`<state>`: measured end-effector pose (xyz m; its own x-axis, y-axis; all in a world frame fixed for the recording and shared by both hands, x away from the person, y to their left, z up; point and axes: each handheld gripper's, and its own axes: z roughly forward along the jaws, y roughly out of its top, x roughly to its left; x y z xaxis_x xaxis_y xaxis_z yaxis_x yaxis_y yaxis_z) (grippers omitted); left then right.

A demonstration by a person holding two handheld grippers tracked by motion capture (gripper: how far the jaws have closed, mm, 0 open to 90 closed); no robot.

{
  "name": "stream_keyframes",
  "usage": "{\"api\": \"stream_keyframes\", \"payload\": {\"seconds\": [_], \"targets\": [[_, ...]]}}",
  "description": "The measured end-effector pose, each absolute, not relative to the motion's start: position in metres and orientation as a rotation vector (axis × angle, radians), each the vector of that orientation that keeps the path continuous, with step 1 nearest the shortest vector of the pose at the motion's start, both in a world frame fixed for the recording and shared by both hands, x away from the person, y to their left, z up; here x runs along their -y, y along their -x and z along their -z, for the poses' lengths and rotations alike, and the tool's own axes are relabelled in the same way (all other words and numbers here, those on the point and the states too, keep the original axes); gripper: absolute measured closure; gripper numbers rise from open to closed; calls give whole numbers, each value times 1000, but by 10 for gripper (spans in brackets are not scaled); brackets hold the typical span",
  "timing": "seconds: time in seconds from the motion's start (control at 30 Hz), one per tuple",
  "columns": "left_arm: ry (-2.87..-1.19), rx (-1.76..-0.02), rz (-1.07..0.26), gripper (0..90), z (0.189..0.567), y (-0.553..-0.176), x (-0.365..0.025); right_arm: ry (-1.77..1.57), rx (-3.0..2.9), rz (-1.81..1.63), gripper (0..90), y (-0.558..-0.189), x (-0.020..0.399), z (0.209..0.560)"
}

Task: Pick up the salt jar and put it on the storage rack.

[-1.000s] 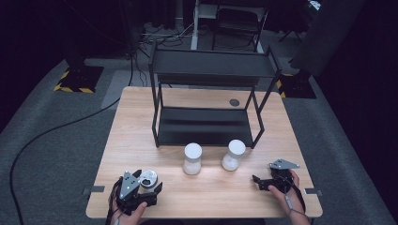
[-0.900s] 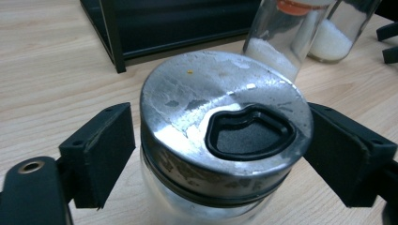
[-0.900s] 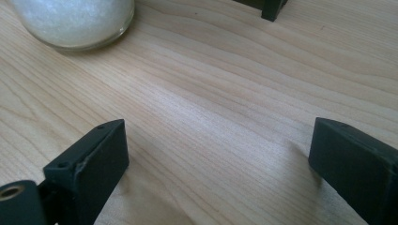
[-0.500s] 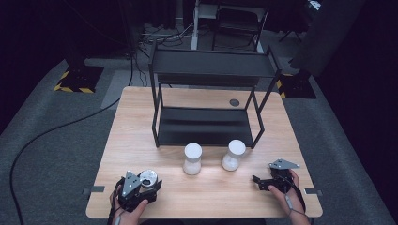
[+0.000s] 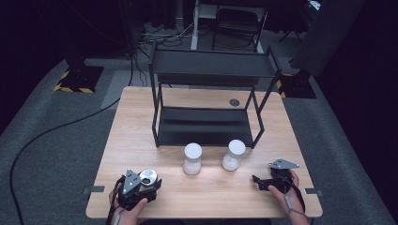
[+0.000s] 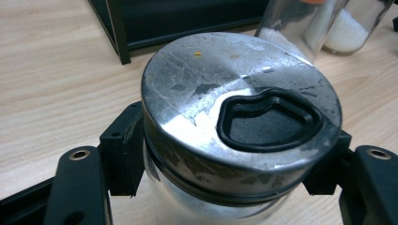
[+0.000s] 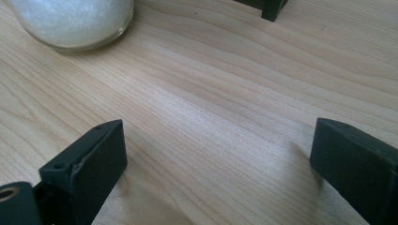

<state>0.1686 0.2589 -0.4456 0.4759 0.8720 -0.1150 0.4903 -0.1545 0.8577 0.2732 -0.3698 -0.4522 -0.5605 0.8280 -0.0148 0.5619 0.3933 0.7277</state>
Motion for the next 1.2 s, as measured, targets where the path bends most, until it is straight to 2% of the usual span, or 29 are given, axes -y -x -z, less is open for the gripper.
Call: {"api": "stream_keyframes", "payload": {"seconds": [0.53,1.2], "targets": [[-1823,-1124,-522,298,426,-187,-252,-1207,-2278,-970,33,-274,368,452],[-1853,-1038,-543,299,389,-238,-233,-1210,-2275,-967,31,-274,368,452]]}}
